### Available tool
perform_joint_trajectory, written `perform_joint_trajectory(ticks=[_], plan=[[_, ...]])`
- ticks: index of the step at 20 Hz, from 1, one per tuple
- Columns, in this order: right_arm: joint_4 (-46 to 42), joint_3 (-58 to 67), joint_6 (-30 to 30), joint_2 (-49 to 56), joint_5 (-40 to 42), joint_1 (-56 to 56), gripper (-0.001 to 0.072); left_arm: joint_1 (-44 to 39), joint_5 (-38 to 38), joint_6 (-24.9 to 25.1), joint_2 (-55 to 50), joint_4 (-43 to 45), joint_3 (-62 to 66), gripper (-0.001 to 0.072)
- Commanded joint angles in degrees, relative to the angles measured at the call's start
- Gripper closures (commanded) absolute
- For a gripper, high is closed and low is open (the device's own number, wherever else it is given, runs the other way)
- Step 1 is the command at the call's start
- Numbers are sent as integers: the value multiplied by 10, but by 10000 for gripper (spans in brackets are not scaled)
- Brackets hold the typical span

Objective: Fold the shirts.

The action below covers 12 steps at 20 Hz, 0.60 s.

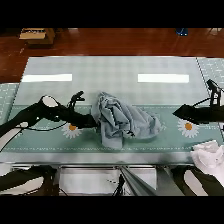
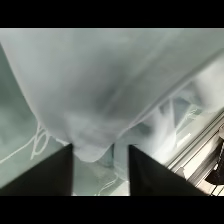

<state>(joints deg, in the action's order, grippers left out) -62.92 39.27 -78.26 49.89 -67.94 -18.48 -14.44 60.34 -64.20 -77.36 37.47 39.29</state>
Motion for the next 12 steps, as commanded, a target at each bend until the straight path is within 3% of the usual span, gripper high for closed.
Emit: perform_joint_trajectory(ticks=[1, 2, 3, 12], plan=[[23, -1, -2, 0, -1, 0, 169, -2, 1, 7, -44, -4, 0, 469], [19, -3, -2, 0, 0, 0, 169, -2, 2, 7, -49, -4, 0, 638], [9, -9, -2, 0, 0, 0, 169, -2, 3, 8, -50, -4, 0, 685], [96, -151, 10, 0, 66, 1, 169, -1, 34, 33, -33, 7, 1, 687]])
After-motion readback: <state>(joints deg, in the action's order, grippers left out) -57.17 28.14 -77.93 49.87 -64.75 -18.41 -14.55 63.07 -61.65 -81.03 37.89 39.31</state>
